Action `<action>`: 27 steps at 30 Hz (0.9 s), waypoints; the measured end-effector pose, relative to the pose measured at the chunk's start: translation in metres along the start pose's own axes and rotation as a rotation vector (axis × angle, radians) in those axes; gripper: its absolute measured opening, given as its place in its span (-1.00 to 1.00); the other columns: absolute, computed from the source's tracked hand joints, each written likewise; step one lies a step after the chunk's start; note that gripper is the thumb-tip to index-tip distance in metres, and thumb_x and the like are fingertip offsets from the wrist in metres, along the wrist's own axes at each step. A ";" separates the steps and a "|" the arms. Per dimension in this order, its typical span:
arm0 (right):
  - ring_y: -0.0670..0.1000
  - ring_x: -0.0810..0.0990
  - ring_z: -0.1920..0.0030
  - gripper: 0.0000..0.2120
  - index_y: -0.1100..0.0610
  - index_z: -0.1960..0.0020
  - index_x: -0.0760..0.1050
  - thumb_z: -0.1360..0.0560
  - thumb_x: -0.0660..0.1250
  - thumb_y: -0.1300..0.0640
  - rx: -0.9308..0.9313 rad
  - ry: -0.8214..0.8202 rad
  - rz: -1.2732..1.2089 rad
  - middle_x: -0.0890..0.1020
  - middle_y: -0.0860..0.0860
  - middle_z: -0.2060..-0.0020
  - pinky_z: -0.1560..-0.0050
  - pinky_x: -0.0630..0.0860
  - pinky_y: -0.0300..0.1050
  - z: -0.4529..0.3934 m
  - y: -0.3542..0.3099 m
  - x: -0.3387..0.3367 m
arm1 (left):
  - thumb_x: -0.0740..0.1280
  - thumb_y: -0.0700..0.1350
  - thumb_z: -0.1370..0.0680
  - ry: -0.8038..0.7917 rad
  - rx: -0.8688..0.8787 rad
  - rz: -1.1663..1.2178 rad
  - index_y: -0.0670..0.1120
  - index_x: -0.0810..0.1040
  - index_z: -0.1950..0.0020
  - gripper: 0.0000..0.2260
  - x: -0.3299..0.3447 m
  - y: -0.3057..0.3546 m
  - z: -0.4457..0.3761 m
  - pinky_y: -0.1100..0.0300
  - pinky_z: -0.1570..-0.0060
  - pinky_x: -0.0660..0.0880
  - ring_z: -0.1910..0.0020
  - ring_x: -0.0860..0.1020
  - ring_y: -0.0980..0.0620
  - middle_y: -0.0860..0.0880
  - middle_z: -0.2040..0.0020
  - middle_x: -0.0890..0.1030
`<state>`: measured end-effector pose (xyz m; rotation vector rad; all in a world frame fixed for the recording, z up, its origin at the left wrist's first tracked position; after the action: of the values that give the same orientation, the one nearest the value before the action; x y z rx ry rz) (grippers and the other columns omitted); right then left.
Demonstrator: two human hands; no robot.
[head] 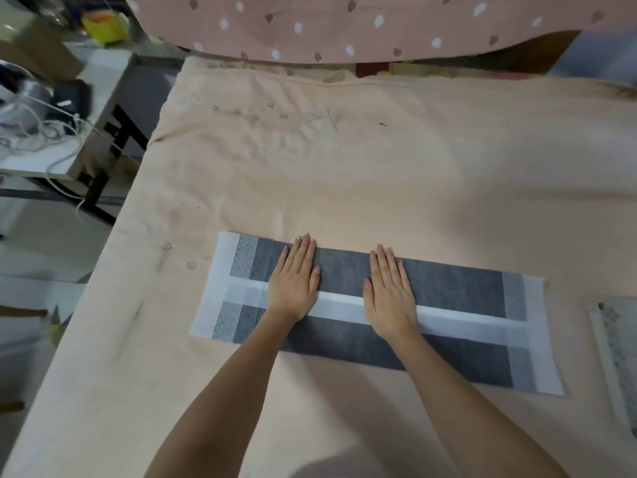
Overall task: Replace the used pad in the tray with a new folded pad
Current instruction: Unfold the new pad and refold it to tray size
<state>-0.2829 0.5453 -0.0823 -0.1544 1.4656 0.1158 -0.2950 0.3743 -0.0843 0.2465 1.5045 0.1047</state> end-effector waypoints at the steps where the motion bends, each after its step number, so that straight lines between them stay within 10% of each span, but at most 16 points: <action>1: 0.03 -0.13 -0.53 -0.45 0.21 -0.52 -0.10 -0.60 -0.24 -0.01 0.000 0.003 -0.008 -0.05 0.07 -0.53 -0.50 -0.21 -0.05 0.000 0.000 -0.001 | -0.16 0.06 -0.62 0.004 -0.021 0.008 -0.10 0.03 -0.54 -0.49 -0.001 -0.008 -0.001 0.17 -0.48 -0.18 -0.53 -0.02 0.07 -0.02 -0.55 0.04; 22: -0.01 -0.15 -0.53 -0.41 0.19 -0.53 -0.09 -0.55 -0.31 -0.01 0.004 -0.034 -0.008 -0.05 0.05 -0.53 -0.50 -0.23 -0.07 -0.001 -0.001 0.001 | -0.08 0.00 -0.66 -0.024 -0.234 0.068 -0.13 -0.05 -0.55 -0.52 -0.028 -0.120 0.002 0.08 -0.50 -0.16 -0.54 -0.12 0.04 -0.05 -0.56 -0.05; 27: 0.07 -0.03 -0.53 -0.46 0.26 -0.51 0.05 -0.57 -0.04 0.07 0.042 0.052 -0.090 0.04 0.13 -0.53 -0.52 -0.16 -0.02 0.000 -0.014 -0.020 | 0.21 -0.03 -0.57 0.123 -0.390 0.121 -0.23 0.22 -0.46 -0.48 -0.058 -0.139 0.021 -0.04 -0.30 0.27 -0.38 0.31 -0.19 -0.21 -0.43 0.31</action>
<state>-0.2827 0.5315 -0.0622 -0.1907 1.5094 0.0077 -0.2897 0.2243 -0.0580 0.0164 1.5559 0.5120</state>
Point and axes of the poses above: each hand's wrist, its own z-axis away from the middle knuckle, its own x-axis out of the palm, y = z × x, the point moved 9 cm from there along -z, towards the middle knuckle
